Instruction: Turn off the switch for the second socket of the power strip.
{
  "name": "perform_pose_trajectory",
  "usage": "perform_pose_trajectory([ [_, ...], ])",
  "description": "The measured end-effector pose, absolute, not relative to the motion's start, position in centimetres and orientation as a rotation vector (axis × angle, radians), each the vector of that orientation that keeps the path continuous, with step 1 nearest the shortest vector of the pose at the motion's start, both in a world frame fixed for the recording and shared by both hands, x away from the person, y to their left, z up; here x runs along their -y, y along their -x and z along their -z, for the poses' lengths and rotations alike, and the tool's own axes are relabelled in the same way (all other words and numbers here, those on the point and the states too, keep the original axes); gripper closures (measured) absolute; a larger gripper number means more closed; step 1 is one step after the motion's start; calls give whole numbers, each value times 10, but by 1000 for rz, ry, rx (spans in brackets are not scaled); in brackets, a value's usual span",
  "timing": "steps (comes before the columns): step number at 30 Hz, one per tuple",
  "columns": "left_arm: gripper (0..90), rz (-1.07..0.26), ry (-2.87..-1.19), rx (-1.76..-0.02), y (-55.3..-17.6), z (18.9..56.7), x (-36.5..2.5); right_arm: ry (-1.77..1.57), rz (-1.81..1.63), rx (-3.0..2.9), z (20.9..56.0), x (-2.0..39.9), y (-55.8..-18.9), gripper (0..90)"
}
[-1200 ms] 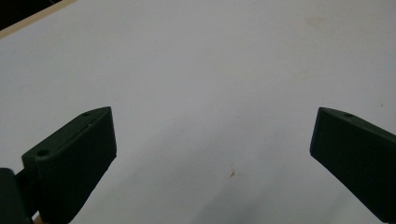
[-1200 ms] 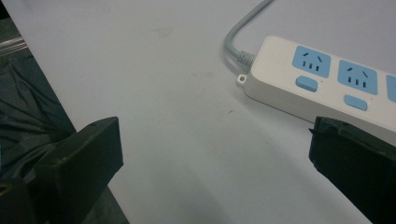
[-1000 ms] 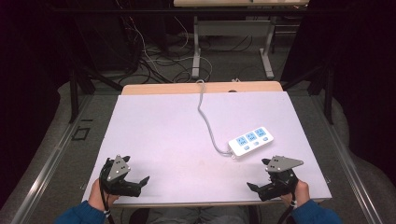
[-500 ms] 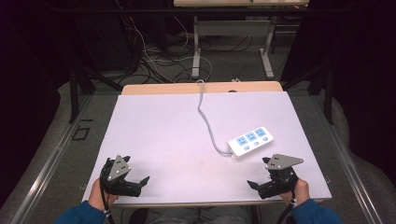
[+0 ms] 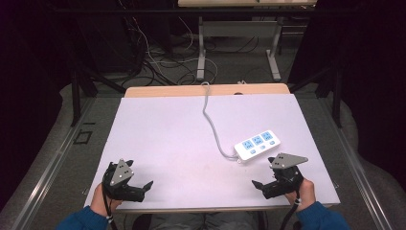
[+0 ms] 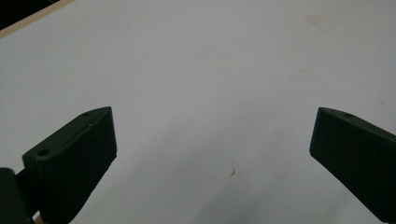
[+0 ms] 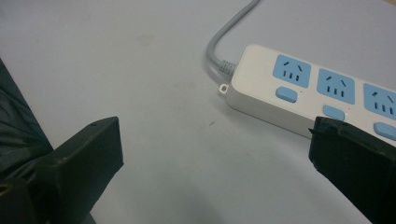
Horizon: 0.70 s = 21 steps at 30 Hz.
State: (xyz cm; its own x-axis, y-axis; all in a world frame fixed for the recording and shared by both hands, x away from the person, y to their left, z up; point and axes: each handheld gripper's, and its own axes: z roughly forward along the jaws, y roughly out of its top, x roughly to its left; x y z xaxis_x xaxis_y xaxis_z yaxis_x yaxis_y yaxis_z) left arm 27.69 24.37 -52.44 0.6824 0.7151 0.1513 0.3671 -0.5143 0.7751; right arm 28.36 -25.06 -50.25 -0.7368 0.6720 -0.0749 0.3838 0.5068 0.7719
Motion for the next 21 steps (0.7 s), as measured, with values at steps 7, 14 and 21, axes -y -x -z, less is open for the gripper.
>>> perform_pose_trajectory([
  [7,5,-599,-2147,-827,-277,524,-244,-909,-1077,-2368,500,251,-288,25],
  [14,5,-592,-2147,-829,-277,525,-243,-937,-1067,-2379,496,253,-295,27],
  [21,5,-591,-2147,-829,-277,525,-243,-956,-1072,-2358,495,254,-303,28],
])
